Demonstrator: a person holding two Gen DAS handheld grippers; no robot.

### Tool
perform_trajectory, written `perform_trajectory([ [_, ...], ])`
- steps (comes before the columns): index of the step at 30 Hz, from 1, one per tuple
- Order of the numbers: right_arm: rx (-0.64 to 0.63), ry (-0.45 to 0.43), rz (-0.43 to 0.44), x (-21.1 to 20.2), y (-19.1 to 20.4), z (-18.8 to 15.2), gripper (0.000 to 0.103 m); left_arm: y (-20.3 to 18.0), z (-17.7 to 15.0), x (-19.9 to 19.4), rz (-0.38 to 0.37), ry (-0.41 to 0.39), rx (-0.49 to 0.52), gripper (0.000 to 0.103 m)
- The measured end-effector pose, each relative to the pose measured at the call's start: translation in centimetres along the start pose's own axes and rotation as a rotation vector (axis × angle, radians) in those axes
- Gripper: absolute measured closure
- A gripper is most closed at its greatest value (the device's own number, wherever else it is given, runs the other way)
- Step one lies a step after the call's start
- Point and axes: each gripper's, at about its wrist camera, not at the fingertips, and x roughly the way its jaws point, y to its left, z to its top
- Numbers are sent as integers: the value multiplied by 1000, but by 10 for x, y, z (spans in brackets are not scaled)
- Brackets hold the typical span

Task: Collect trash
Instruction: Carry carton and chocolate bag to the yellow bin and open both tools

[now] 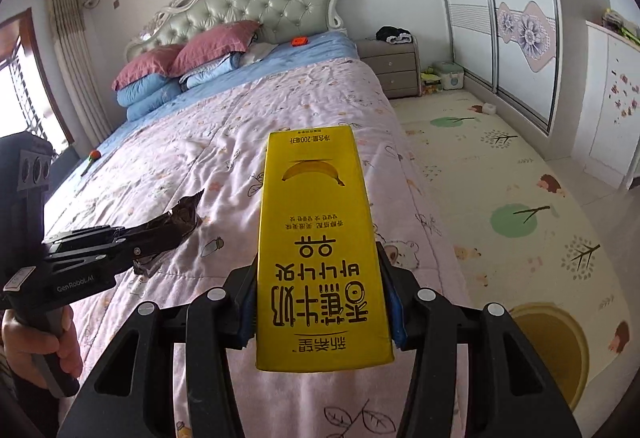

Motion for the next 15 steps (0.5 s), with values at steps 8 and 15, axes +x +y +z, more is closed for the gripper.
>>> perform_trajectory([
  [8,182,-61,60,-41,-32,-26,55,-53,-20,-21,-49,-2,14,87],
  [15,199,-106,6,-92,-59,-51,55,-124,-24,-10,-84,35,105,87],
])
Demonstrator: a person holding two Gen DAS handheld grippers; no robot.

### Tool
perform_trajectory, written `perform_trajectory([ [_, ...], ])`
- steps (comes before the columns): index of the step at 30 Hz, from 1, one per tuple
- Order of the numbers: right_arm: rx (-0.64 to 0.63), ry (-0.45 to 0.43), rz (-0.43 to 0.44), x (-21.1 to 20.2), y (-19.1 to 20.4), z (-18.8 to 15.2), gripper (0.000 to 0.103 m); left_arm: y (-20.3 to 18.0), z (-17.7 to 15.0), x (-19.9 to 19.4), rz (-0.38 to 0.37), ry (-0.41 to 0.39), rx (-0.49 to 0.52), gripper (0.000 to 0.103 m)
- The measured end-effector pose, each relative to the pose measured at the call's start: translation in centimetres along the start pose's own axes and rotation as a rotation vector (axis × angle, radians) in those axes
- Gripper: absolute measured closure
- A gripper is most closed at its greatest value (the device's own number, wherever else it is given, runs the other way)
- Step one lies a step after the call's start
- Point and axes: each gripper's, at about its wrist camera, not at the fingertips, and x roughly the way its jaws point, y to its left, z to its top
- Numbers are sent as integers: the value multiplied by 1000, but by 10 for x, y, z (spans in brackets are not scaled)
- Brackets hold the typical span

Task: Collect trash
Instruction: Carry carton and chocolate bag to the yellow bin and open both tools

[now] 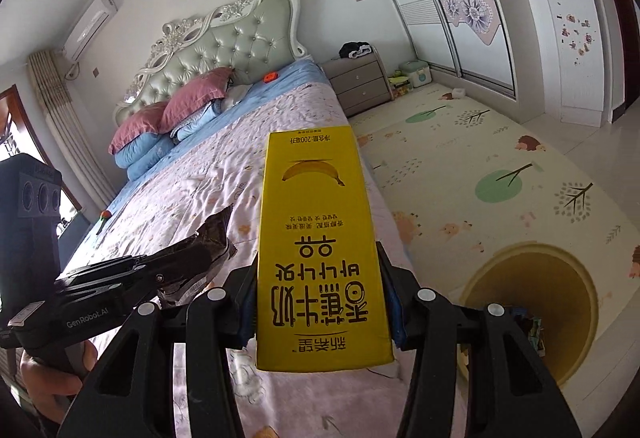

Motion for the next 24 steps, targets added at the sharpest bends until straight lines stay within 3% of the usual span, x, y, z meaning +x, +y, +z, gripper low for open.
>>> perform_trajectory([
  [14,102,-13,-230,-69,-120,-25,55,-132,8,79,-126,131,176,87],
  [24,183,30,-309,-70,-181,-45,55,-188,28,159,-137,232,267,87],
])
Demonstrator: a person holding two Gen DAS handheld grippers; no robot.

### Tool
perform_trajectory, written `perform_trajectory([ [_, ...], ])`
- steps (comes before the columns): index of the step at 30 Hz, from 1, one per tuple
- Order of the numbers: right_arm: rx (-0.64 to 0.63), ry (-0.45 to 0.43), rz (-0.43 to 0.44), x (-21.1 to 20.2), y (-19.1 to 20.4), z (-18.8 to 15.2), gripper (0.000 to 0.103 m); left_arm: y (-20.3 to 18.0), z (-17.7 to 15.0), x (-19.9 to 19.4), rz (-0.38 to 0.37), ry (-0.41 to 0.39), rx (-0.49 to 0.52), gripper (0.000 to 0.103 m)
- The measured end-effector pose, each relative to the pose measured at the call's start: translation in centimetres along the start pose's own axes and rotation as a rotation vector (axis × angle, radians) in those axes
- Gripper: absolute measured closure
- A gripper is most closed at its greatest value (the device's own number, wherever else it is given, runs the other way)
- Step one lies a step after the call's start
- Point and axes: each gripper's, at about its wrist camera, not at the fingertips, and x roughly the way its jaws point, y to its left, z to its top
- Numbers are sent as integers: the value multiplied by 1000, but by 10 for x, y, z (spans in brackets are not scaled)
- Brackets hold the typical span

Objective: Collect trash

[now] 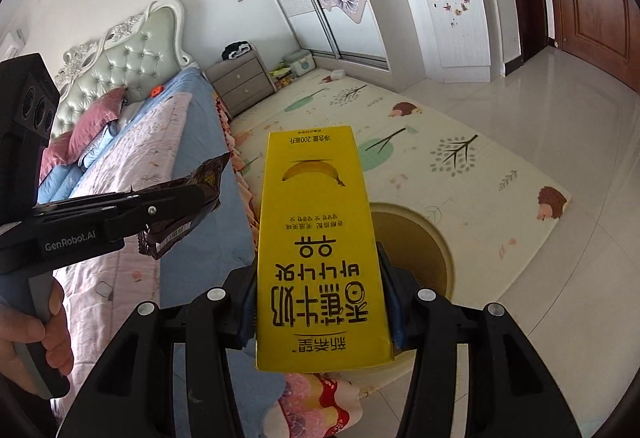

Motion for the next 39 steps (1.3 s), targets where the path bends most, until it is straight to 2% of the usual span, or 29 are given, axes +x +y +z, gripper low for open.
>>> perform_trajectory([
  [6,28,31,-18,19,-17,0,55,2,11,50,-19,94,3,87],
  [10,35,53,-34,33,-24,1,55,11,13,71,-43,156,-31,87],
  [21,45,118,-64,77,-36,0,55,18,16,105,-34,228,-51,87],
  [25,43,137,-75,89,-38,1,55,14,16,110,-19,218,-25,87],
  [26,38,145,-78,92,-38,1,53,14,17,110,-5,203,-24,84],
  [27,25,160,-87,97,-38,1,52,17,17,111,12,186,-36,76],
  [28,7,178,-110,102,-37,0,43,21,19,113,32,175,-56,40],
  [29,-4,184,-142,105,-38,-2,38,26,19,113,56,161,-82,10],
  [30,-3,179,-161,107,-39,-4,38,31,18,114,65,156,-105,11],
  [32,16,185,-136,109,-43,-8,39,36,17,120,37,189,-130,12],
  [39,48,172,-118,105,-43,-13,39,25,17,130,12,237,-57,11],
])
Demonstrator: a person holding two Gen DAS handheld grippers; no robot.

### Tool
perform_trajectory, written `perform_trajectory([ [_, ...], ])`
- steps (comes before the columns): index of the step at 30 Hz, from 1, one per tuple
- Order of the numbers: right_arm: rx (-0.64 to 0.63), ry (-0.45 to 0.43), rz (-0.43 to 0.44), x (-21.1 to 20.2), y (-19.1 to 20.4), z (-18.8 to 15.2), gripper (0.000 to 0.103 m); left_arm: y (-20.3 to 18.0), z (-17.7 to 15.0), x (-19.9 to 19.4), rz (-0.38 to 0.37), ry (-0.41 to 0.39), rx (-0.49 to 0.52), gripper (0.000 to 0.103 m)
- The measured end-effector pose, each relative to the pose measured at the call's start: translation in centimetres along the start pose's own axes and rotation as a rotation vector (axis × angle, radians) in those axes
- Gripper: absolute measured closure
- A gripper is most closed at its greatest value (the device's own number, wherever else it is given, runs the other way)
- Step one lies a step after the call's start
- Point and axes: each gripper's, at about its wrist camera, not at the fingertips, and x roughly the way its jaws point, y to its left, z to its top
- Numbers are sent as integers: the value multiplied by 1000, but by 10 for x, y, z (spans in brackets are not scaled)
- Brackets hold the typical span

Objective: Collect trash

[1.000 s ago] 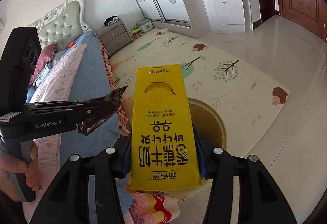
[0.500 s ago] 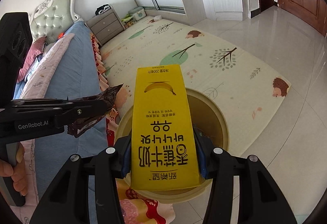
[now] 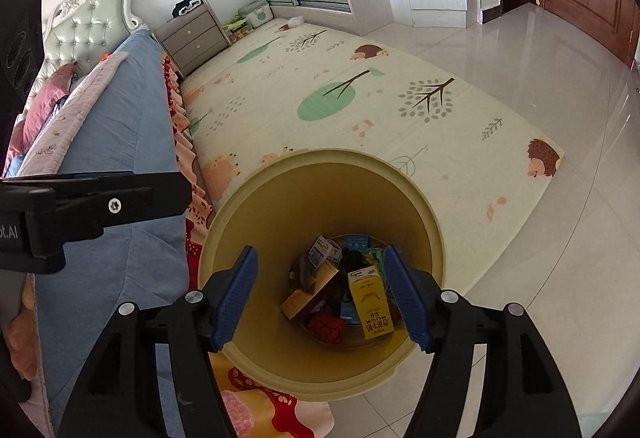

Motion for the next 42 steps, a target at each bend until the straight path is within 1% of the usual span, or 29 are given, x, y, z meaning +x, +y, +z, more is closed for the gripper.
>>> perform_trajectory([
  [12,-10,0,2,-6,2,2,39,3,0,-2,3,-16,-13,12],
  [16,-15,-7,-7,-14,3,1,39,2,0,-7,5,-39,-18,12],
  [20,-23,-31,-23,-31,3,2,39,0,-3,-23,-1,-106,-13,12],
  [24,-37,-65,-32,-54,8,5,39,-6,-9,-55,-19,-213,-4,12],
  [26,-49,-84,-37,-67,12,6,39,-10,-13,-70,-30,-249,4,12],
  [30,-80,-116,-42,-91,27,9,39,-17,-26,-102,-26,-322,27,12],
  [34,-128,-146,-37,-116,48,7,39,-9,-49,-136,-15,-381,8,12],
  [38,-180,-172,-23,-135,77,1,39,15,-82,-173,45,-442,-27,11],
  [42,-270,-186,26,-148,128,-10,39,53,-123,-208,114,-494,-96,11],
])
